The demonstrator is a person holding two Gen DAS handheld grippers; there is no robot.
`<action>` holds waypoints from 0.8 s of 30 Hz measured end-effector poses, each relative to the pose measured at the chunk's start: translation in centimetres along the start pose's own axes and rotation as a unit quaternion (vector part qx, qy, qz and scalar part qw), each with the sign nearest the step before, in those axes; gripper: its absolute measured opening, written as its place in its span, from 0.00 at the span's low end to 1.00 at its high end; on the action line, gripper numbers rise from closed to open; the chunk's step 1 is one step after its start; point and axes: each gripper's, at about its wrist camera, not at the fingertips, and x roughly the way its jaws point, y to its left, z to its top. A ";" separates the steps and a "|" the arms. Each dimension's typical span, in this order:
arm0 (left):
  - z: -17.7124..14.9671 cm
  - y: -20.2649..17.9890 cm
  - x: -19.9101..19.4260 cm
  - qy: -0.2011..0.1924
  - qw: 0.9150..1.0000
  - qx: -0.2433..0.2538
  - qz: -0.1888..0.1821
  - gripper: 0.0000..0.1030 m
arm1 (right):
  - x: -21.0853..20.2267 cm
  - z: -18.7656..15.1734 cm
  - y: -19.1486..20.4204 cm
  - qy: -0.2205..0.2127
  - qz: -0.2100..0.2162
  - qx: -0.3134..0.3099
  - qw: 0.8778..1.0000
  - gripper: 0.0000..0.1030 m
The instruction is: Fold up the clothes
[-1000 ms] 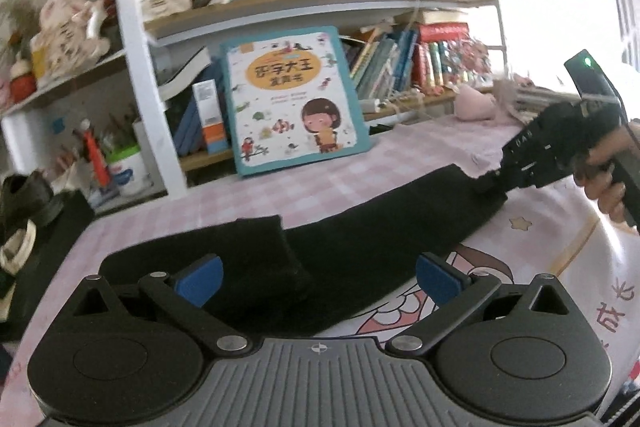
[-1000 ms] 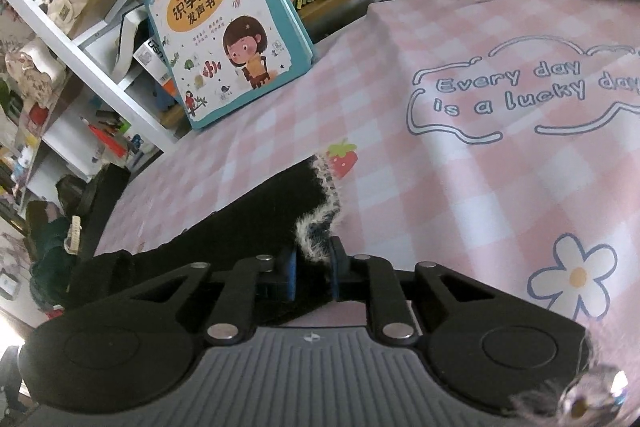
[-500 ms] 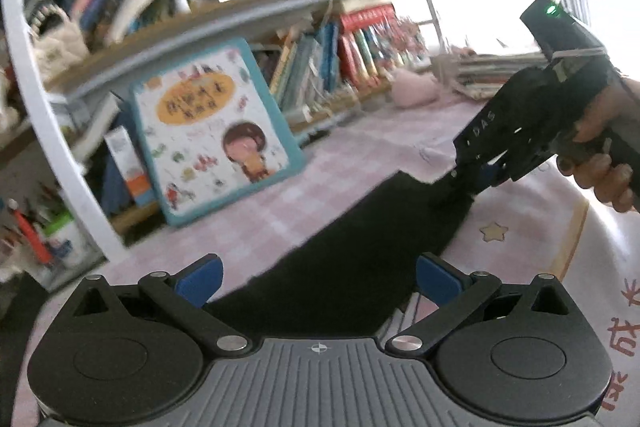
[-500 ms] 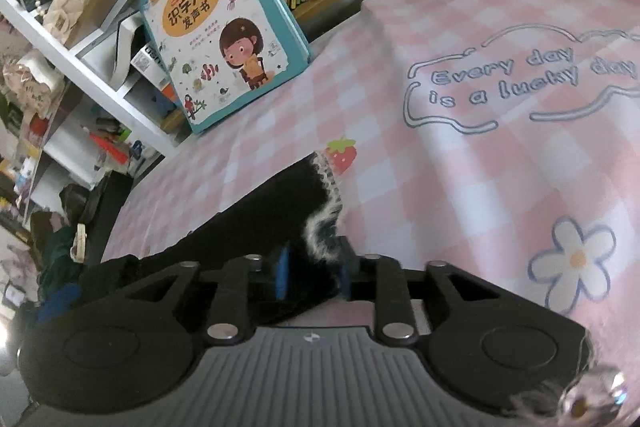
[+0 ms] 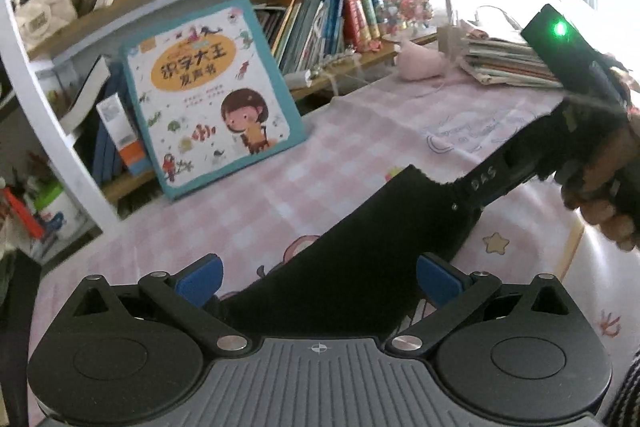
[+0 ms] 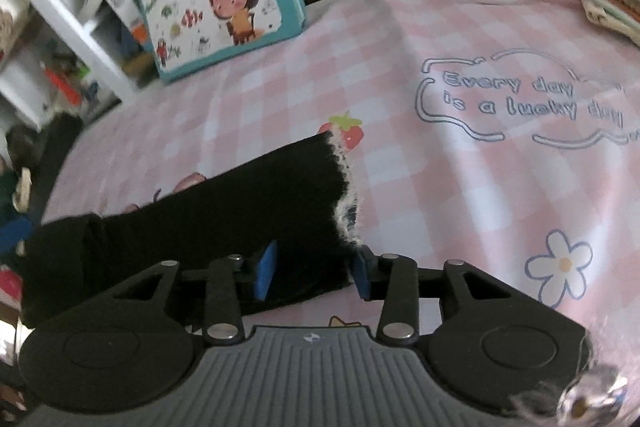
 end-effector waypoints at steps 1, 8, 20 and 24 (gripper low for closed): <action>0.3 0.1 -0.2 0.008 1.000 -0.009 0.000 1.00 | 0.1 0.2 0.1 0.006 -0.003 -0.004 1.000 0.38; 2.8 1.4 -1.0 0.062 0.993 -0.094 0.017 1.00 | 0.7 1.3 1.0 0.050 -0.012 -0.051 0.997 0.41; 4.9 0.3 -1.1 0.048 0.997 -0.041 0.053 1.00 | 0.9 1.3 2.1 0.052 -0.018 -0.109 0.993 0.43; 4.7 -0.3 -0.8 0.057 0.995 -0.034 0.068 1.00 | 1.2 1.2 2.8 0.056 -0.027 -0.139 0.988 0.42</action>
